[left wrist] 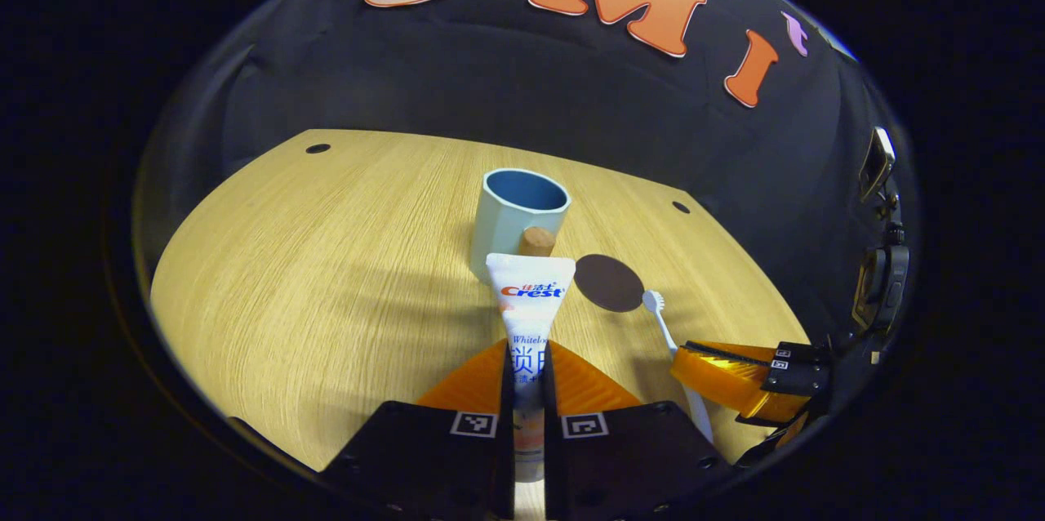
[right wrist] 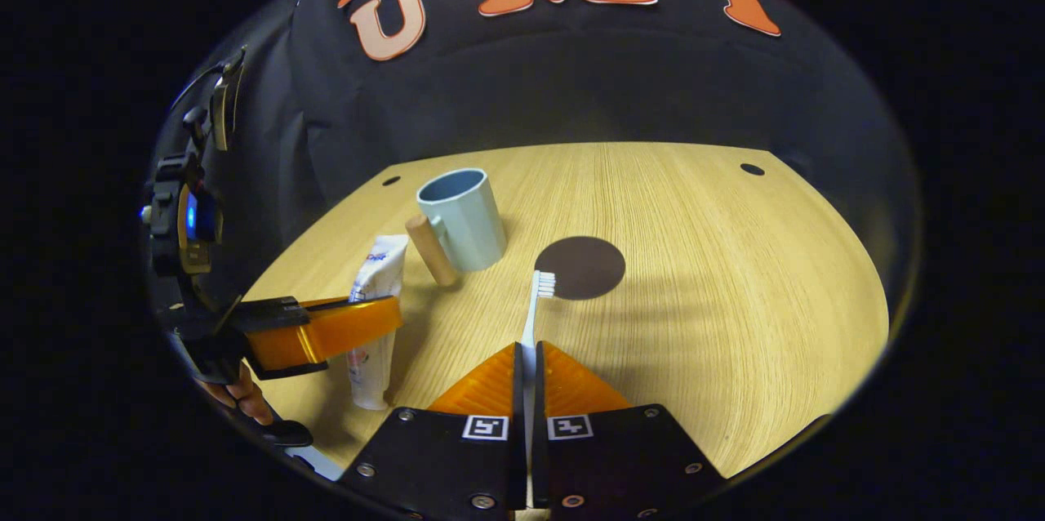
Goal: Put the toothbrush and toothpaste on the desktop into the cup, then pick up the cup and place it on the coaster on the desktop.
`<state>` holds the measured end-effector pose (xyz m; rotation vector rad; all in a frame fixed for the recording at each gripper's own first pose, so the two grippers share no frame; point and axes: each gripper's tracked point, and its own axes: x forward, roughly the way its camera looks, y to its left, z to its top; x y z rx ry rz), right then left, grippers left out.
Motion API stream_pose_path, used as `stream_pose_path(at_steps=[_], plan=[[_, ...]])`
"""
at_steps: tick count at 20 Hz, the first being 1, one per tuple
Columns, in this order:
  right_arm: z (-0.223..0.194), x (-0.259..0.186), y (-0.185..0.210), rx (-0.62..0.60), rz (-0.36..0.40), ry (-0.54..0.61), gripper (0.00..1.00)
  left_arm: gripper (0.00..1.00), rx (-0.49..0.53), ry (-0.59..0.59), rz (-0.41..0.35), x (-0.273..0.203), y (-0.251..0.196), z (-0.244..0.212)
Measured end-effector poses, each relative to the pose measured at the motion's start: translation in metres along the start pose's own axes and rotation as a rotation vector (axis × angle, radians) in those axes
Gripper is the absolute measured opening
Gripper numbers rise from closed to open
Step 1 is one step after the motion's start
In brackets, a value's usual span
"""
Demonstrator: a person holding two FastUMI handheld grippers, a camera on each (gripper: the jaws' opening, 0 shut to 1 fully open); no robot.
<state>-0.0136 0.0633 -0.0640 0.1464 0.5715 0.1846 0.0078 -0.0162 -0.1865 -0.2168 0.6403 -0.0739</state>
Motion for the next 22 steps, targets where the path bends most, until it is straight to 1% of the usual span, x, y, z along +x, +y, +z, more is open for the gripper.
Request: stream_pose_path(at_steps=[4,5,9,11,15,18,22], plan=[[0.024,-0.026,-0.007,0.013,0.018,-0.08,0.03,0.14,-0.02,-0.094,-0.004,-0.017,-0.002,0.026],[0.03,-0.028,-0.006,0.006,0.036,-0.104,0.03,0.14,-0.022,-0.119,-0.01,-0.02,-0.004,0.033],[0.046,-0.036,-0.002,-0.016,0.062,-0.178,0.03,0.14,-0.001,-0.222,-0.013,-0.022,-0.006,0.079],[0.064,-0.039,0.004,-0.028,0.066,-0.216,0.03,0.14,-0.004,-0.271,-0.024,-0.022,-0.009,0.102],[0.084,-0.035,-0.001,-0.037,0.063,-0.276,0.03,0.14,-0.022,-0.336,-0.039,-0.013,-0.009,0.136],[0.103,-0.031,-0.005,-0.018,0.071,-0.312,0.03,0.14,-0.037,-0.381,-0.042,-0.002,-0.008,0.165],[0.121,-0.025,-0.01,-0.03,0.07,-0.338,0.03,0.14,-0.046,-0.43,-0.042,0.015,-0.004,0.198]])
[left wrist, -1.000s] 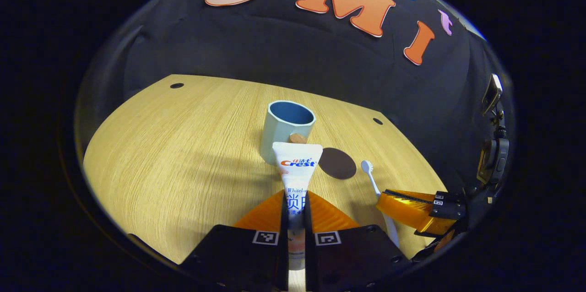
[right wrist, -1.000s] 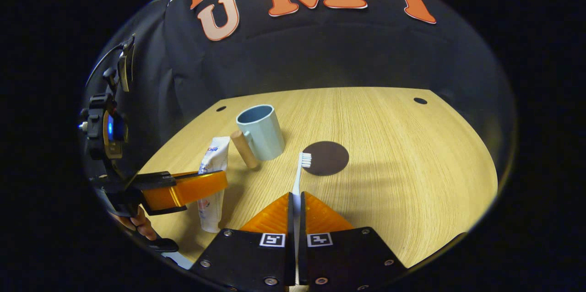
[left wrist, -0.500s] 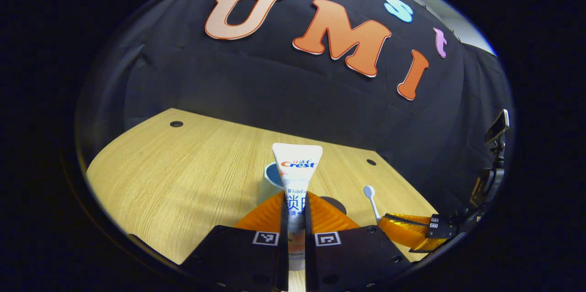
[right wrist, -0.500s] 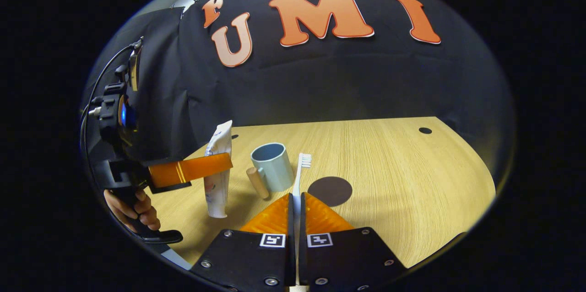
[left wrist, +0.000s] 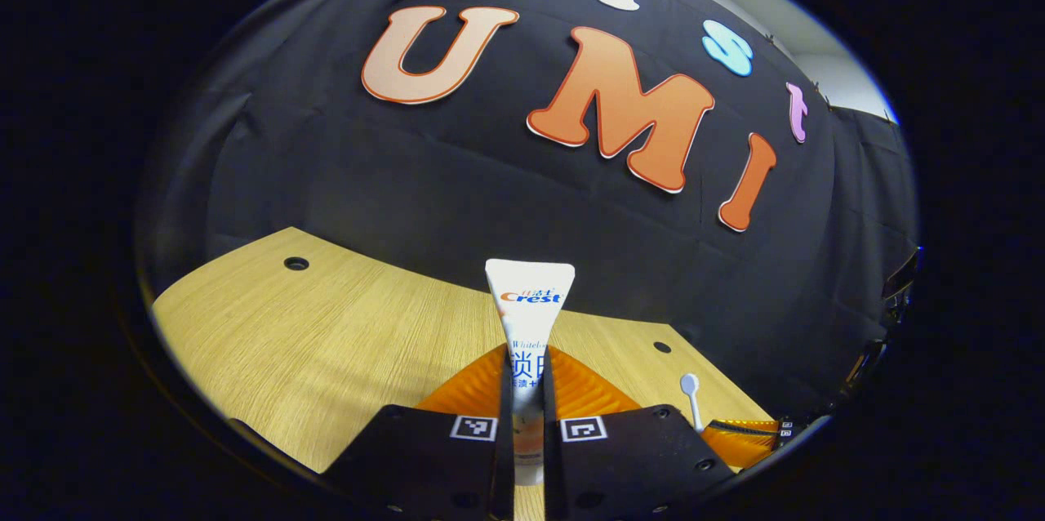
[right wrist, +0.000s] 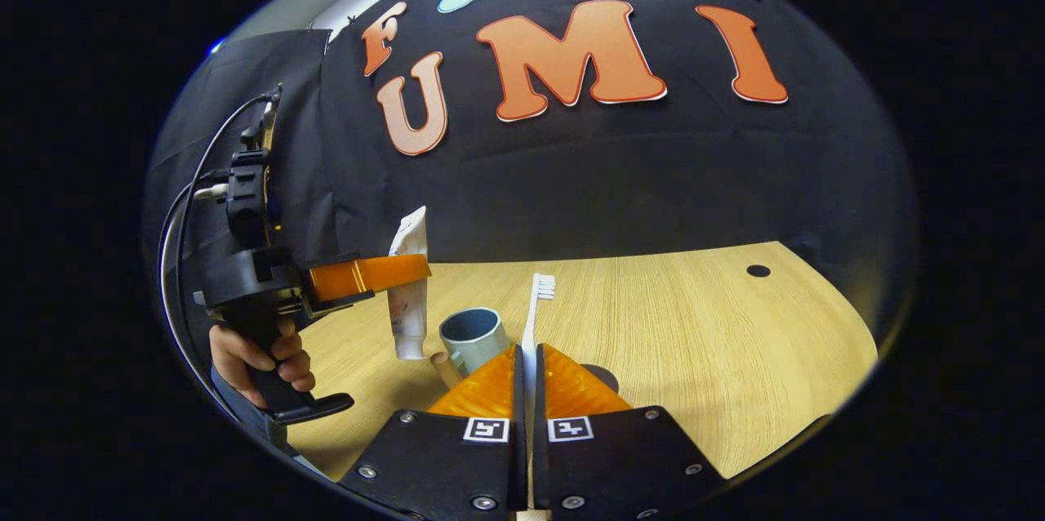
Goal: Put the toothbrush and toothpaste on the desktop into the cup, then pick up the cup and place it on the coaster on the desktop.
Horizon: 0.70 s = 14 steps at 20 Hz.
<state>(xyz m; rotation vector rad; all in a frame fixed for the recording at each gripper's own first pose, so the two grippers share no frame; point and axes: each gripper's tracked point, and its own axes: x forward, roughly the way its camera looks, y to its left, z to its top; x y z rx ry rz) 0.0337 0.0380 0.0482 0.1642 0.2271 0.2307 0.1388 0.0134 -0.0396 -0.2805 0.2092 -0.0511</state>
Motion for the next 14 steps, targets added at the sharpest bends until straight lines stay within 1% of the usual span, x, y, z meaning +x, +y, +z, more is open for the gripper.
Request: stream_pose_path(at_steps=[3,5,6,8,10,14], plan=[[0.012,0.011,-0.003,0.003,0.008,-0.024,0.03,0.13,0.041,-0.022,-0.003,0.027,-0.001,0.006],[0.021,0.019,-0.007,0.011,-0.001,-0.046,0.03,0.13,0.072,-0.02,-0.005,0.046,-0.001,0.004],[0.025,0.02,-0.009,0.018,-0.003,-0.056,0.03,0.13,0.079,-0.013,-0.004,0.055,0.001,0.0],[0.031,0.03,-0.014,0.03,-0.002,-0.066,0.03,0.14,0.059,0.002,-0.001,0.068,0.007,-0.01],[0.036,0.037,-0.017,0.034,-0.005,-0.077,0.02,0.14,0.043,0.014,0.009,0.075,0.015,-0.021],[0.04,0.05,-0.006,0.042,0.025,-0.085,0.03,0.14,0.081,0.058,-0.008,0.08,0.019,-0.046]])
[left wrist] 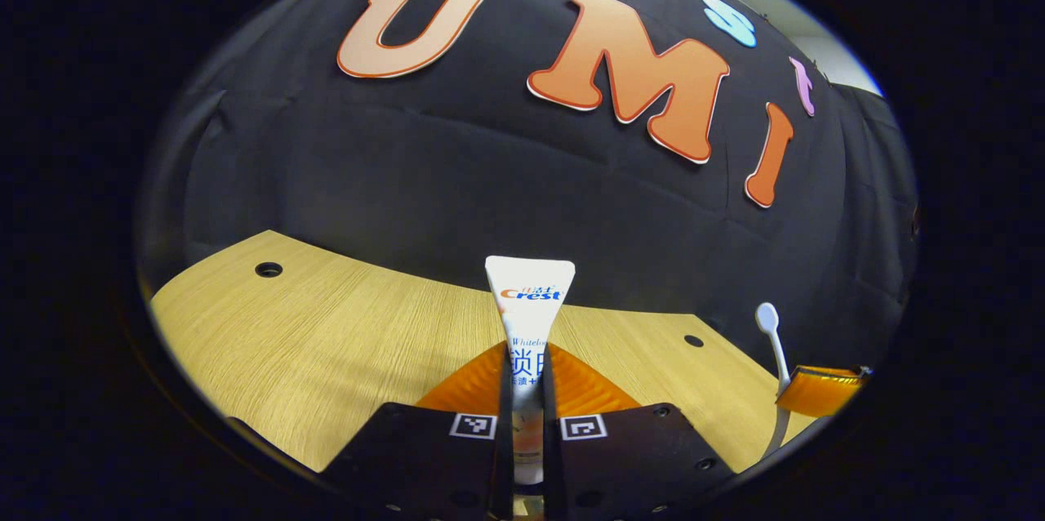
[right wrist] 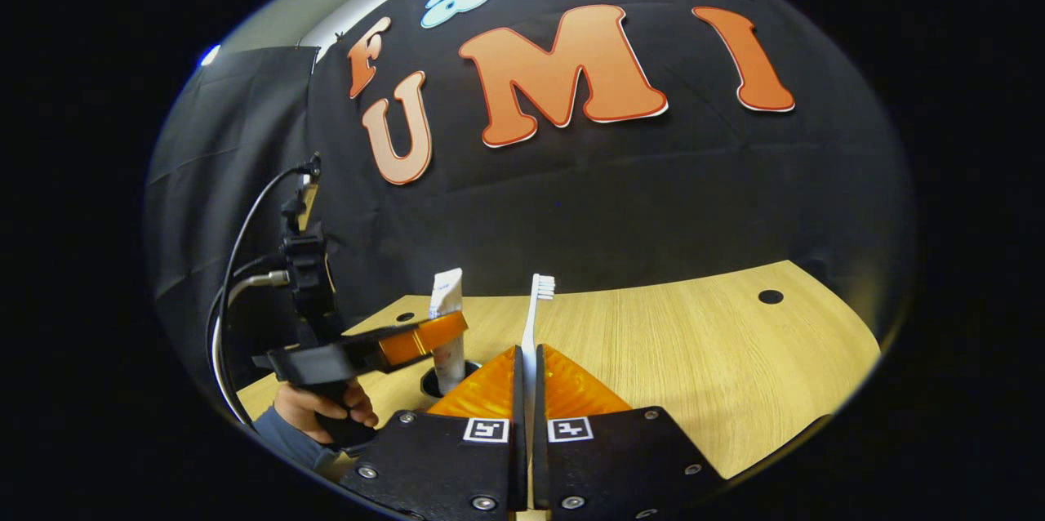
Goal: Put the toothbrush and toothpaste on the desktop into the cup, then pick up the cup and place it on the coaster on the desktop.
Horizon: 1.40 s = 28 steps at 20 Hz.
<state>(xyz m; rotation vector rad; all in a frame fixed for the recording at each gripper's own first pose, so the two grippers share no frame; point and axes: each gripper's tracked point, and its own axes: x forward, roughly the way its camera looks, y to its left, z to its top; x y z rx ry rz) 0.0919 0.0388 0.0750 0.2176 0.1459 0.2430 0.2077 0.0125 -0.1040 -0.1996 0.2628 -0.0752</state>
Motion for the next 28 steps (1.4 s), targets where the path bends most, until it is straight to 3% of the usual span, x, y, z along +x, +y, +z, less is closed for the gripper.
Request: stream_pose_path(at_steps=[2,5,8,9,10,11,15,21,28], plan=[[0.002,0.006,0.005,-0.006,0.011,-0.01,0.02,0.19,0.034,0.005,-0.029,-0.005,-0.007,-0.005],[0.006,0.015,0.016,-0.015,0.039,-0.018,0.03,0.54,0.087,0.014,-0.027,-0.017,-0.009,-0.011],[0.013,0.018,0.029,-0.041,0.055,-0.048,0.02,0.7,0.118,-0.042,-0.044,-0.034,-0.011,0.002],[0.015,0.02,0.032,-0.047,0.06,-0.058,0.02,0.81,0.117,-0.054,-0.05,-0.042,-0.01,0.005],[0.016,0.022,0.034,-0.047,0.064,-0.065,0.02,0.84,0.109,-0.065,-0.044,-0.047,-0.007,0.009],[0.017,0.024,0.038,-0.046,0.071,-0.071,0.03,0.94,0.099,-0.075,-0.035,-0.054,-0.003,0.011],[0.022,0.034,0.047,-0.032,0.086,-0.113,0.02,0.95,0.057,-0.12,-0.004,-0.087,0.012,0.023],[0.032,0.049,0.062,0.01,0.113,-0.187,0.03,0.95,0.123,-0.169,0.055,-0.121,0.037,0.034],[0.039,0.073,0.074,0.038,0.153,-0.283,0.03,0.95,0.111,-0.168,0.092,-0.145,0.06,0.02]])
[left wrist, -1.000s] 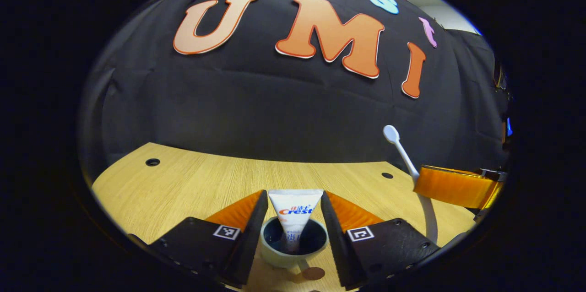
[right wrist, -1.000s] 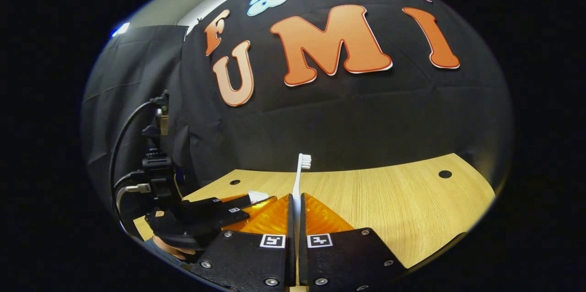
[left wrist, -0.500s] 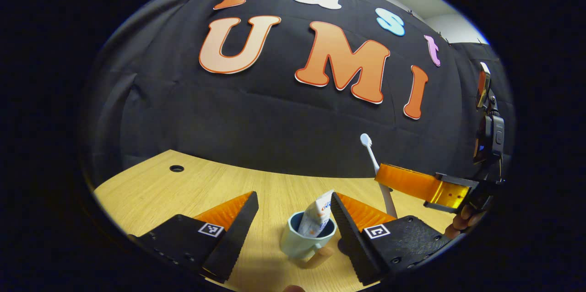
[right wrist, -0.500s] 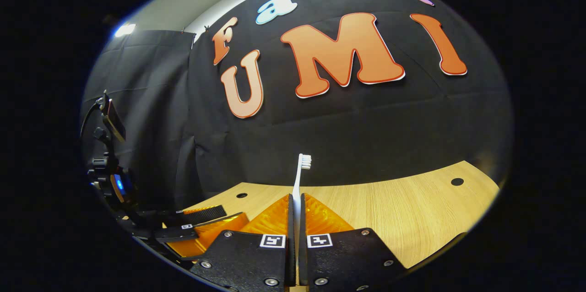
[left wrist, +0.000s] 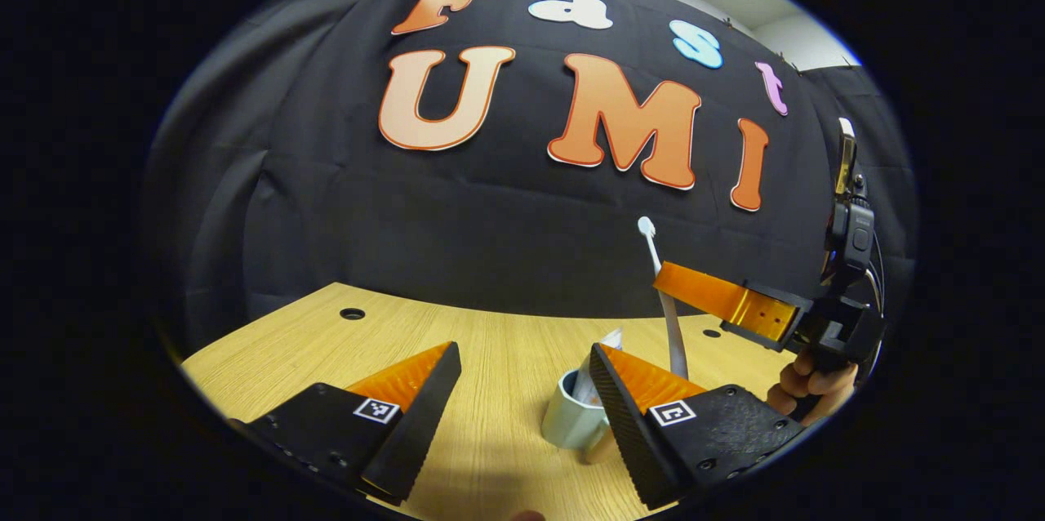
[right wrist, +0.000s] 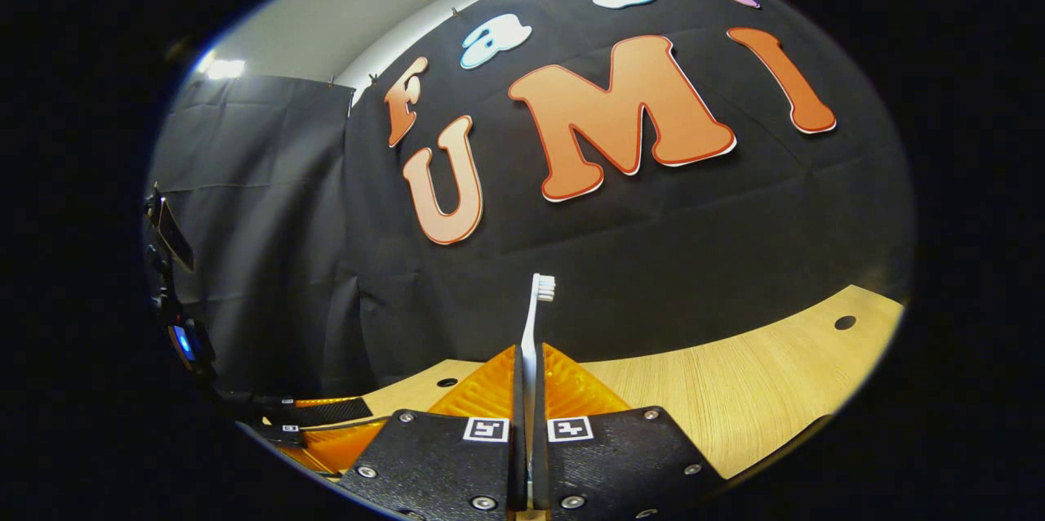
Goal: Put the toothbrush and toothpaste on the desktop into the cup, then pick up the cup and place it on the coaster on the desktop.
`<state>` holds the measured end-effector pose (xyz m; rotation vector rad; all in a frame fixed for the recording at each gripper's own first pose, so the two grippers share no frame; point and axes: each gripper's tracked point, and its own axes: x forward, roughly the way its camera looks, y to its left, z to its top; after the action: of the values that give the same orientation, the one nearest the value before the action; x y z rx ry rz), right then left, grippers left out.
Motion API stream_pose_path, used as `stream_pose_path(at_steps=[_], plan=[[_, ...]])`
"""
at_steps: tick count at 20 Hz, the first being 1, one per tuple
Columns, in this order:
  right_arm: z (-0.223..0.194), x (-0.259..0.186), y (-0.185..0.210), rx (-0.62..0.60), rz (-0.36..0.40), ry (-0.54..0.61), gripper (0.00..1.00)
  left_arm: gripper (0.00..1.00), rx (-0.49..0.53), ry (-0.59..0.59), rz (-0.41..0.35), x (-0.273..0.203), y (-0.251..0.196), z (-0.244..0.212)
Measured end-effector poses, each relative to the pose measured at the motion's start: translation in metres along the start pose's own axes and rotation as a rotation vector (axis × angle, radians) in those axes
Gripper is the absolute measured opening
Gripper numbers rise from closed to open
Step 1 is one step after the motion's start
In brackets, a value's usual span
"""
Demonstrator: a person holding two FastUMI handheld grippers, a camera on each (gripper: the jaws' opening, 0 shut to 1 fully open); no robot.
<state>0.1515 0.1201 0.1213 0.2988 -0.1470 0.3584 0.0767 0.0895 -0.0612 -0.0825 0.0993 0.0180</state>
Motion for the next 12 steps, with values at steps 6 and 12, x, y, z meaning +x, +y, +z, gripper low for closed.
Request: stream_pose_path(at_steps=[6,12], plan=[[-0.023,0.025,-0.015,0.068,-0.032,-0.015,0.03,0.95,-0.008,0.002,0.034,-0.004,0.018,-0.009],[-0.044,0.031,-0.005,0.036,-0.016,-0.043,0.03,0.95,-0.02,0.037,0.055,-0.005,0.025,-0.028]])
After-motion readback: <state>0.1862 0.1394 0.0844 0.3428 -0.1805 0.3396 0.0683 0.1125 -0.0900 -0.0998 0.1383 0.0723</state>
